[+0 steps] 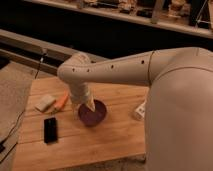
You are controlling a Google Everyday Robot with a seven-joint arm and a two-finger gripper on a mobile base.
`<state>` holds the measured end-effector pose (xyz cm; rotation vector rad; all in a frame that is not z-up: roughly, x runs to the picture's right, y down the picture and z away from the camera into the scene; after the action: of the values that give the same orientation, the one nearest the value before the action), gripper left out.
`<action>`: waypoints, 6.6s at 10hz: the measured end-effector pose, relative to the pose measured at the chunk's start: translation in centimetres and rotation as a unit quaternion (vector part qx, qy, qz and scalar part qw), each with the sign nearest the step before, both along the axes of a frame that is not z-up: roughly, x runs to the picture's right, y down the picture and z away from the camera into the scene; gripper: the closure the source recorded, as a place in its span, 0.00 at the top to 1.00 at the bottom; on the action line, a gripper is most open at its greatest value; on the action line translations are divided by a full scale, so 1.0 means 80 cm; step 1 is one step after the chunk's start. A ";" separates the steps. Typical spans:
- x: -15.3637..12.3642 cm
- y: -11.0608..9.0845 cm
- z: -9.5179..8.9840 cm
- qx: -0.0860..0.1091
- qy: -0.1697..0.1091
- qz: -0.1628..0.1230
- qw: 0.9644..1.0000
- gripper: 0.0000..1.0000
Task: Place the pepper in the ceramic bowl
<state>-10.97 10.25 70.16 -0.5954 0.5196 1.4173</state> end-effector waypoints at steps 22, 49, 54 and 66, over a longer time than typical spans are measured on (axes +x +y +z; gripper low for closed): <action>-0.216 -0.029 0.169 0.027 0.011 -0.030 0.999 0.65; -0.065 -0.036 -0.012 -0.035 -0.067 -0.087 0.993 0.00; -0.021 -0.048 0.020 0.026 0.039 -0.054 0.997 0.00; 0.018 0.013 0.019 0.021 0.163 -0.095 0.982 0.00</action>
<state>-9.52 11.28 71.70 -0.2701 0.7839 1.3452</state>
